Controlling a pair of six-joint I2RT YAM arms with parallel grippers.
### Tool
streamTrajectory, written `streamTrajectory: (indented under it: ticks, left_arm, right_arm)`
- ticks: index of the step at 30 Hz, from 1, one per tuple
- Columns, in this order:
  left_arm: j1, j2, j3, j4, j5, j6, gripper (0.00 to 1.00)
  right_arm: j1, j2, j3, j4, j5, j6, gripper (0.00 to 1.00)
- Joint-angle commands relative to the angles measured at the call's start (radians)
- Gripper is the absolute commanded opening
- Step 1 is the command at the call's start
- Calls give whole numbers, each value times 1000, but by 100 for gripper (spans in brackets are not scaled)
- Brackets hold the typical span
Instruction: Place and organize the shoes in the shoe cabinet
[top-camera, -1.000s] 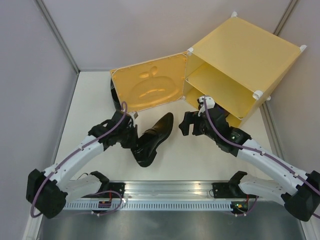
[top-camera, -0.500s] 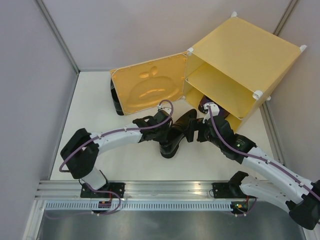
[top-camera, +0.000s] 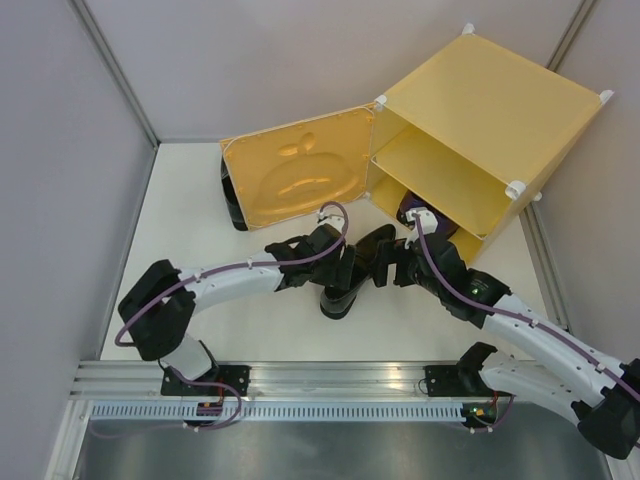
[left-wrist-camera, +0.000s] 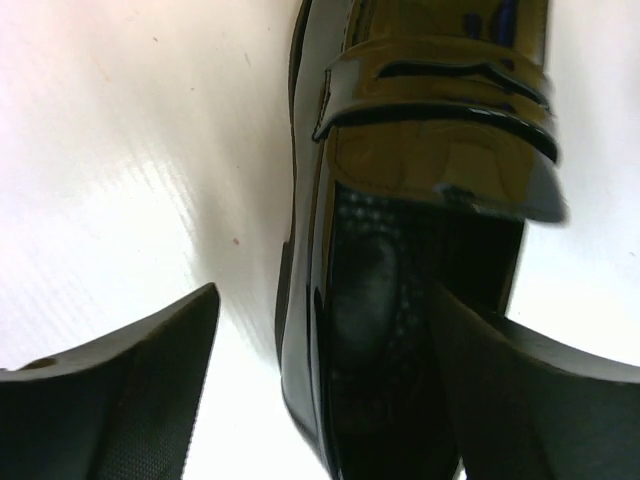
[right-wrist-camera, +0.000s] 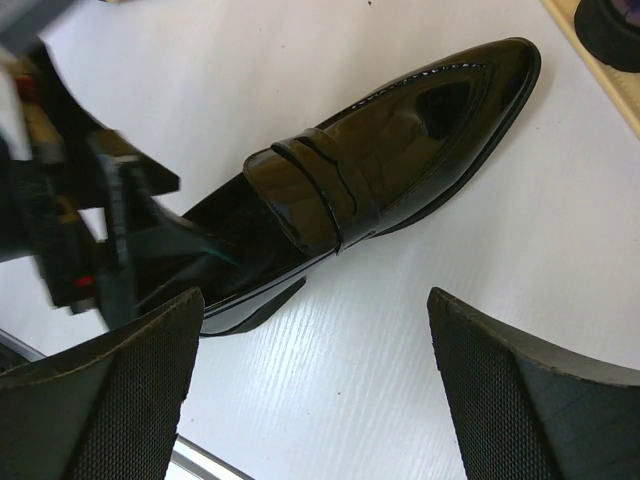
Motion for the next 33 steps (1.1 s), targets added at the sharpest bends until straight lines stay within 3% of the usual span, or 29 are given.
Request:
streamTrajectory:
  ticks: [1,2,3,10,13,20,23,29,33]
  left_arm:
    - [-5,-144,-30,17,-30,-33,92]
    - [-5,-167,-34,-1,-42,-33,99]
    - [-5,-216,-39,-9,-46,-21,100]
    - [29,-419,-73,-145,-125,24,100]
    - [104,-515,-94,-210,-142,27,100]
    - [476,-753,-157,-289,0,110,100]
    - [558,-807,-162,-332,-12,167,100]
    - [594,-864,-212,-333,-64,190,100]
    - [598,-860,-251,-322,-81,188,100]
  right_arm:
    - [4,21,16,-4,-23,-3,96]
    - [4,27,29,-12,-31,-4,96]
    - [4,42,36,-15,-31,-3,96]
    - [24,116,73,-33,33,83,95]
    - [62,156,83,-29,92,144,94]
    - [224,277,106,-10,280,321,91]
    - [306,325,137,-2,328,346,88]
    - [384,417,266,-47,344,269,87]
    - [401,473,333,-70,267,220,87]
